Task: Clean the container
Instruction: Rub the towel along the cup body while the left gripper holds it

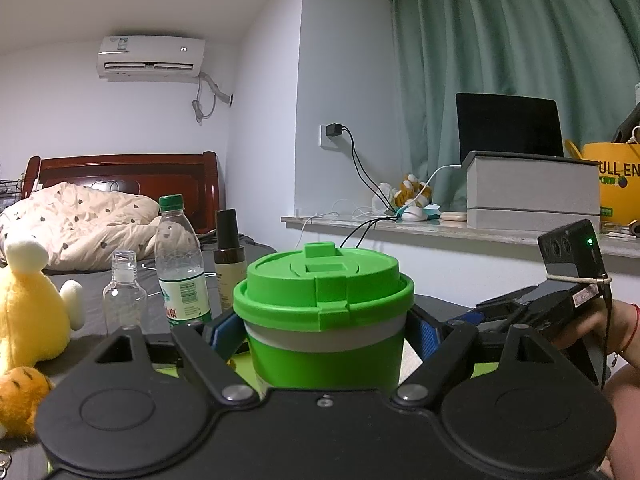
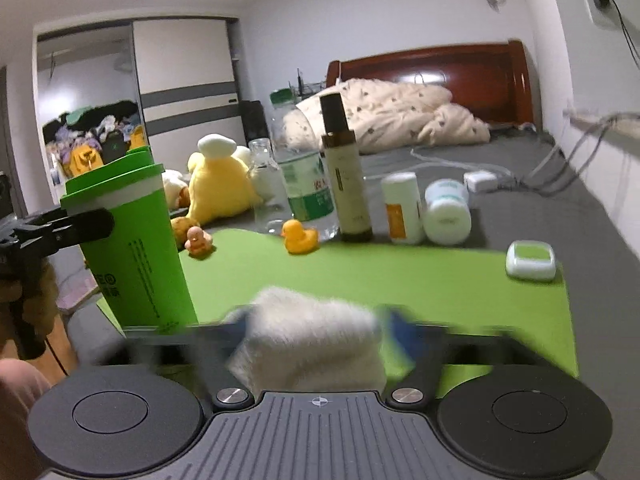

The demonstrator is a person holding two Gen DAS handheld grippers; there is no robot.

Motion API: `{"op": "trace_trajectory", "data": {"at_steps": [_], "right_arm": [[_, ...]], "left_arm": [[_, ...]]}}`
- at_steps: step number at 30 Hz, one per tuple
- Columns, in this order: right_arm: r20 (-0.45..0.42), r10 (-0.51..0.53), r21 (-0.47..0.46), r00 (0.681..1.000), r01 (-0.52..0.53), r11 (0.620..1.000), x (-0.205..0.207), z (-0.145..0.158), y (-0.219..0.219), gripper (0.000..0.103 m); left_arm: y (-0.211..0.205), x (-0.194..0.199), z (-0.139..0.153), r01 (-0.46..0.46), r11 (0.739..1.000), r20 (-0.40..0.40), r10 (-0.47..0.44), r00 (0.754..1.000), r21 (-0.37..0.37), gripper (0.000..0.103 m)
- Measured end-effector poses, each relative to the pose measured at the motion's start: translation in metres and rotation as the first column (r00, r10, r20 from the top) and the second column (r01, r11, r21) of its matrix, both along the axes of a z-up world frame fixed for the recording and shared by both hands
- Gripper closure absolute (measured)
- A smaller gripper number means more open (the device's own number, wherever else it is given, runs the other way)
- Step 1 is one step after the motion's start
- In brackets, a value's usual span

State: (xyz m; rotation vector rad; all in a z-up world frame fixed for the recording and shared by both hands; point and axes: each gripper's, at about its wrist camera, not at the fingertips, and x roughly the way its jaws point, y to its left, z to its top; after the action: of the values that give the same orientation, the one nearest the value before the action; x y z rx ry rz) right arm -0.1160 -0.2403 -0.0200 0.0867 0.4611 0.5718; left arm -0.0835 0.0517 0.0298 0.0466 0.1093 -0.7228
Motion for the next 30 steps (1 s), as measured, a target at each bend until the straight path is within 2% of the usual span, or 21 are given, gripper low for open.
{"op": "trace_trajectory", "data": {"at_steps": [4,10,15,17,19,21,23,25,26,30], "right_arm": [[-0.056,0.016,0.106,0.998,-0.009,0.994,0.006,-0.002,-0.014,0.005],[-0.111,0.008,0.116,0.994,0.005,0.993,0.022,-0.011,-0.016,0.005],[-0.124,0.025,0.134,0.992,-0.008,0.991,0.03,-0.015,-0.011,0.008],[-0.128,0.028,0.131,0.991,-0.011,0.991,0.033,-0.016,-0.009,0.022],[-0.136,0.038,0.121,0.99,-0.021,0.992,0.036,-0.018,-0.005,0.041],[-0.142,0.05,0.106,0.989,-0.035,0.994,0.038,-0.019,-0.001,0.047],[-0.137,0.054,0.111,0.989,-0.039,0.993,0.037,-0.019,0.001,0.057],[-0.136,0.073,0.122,0.988,-0.056,0.991,0.038,-0.018,0.003,0.073],[-0.136,0.082,0.128,0.987,-0.065,0.99,0.039,-0.018,0.004,0.077],[-0.11,0.087,0.17,0.99,-0.067,0.983,0.036,-0.014,0.004,0.077]], "left_arm": [[-0.001,-0.001,0.0,0.0,1.0,0.0,0.0,1.0,0.001,0.022],[-0.005,0.0,-0.002,-0.007,0.999,-0.002,0.007,1.0,0.034,0.022],[-0.003,-0.001,-0.001,-0.01,1.0,0.005,0.01,1.0,0.019,0.022],[-0.002,0.0,-0.001,-0.013,1.0,0.003,0.013,1.0,0.013,0.022],[-0.001,0.0,-0.001,-0.017,1.0,0.002,0.017,1.0,0.009,0.022],[0.0,0.0,0.0,-0.025,1.0,0.005,0.025,1.0,0.005,0.022],[0.0,0.0,0.0,-0.033,0.999,0.008,0.033,0.999,0.002,0.022],[0.001,-0.001,0.0,-0.04,0.999,0.012,0.04,0.999,-0.002,0.022],[0.001,-0.001,0.0,-0.044,0.999,0.013,0.044,0.999,-0.004,0.022],[0.002,-0.001,0.0,-0.059,0.998,0.019,0.059,0.998,-0.011,0.022]]}}
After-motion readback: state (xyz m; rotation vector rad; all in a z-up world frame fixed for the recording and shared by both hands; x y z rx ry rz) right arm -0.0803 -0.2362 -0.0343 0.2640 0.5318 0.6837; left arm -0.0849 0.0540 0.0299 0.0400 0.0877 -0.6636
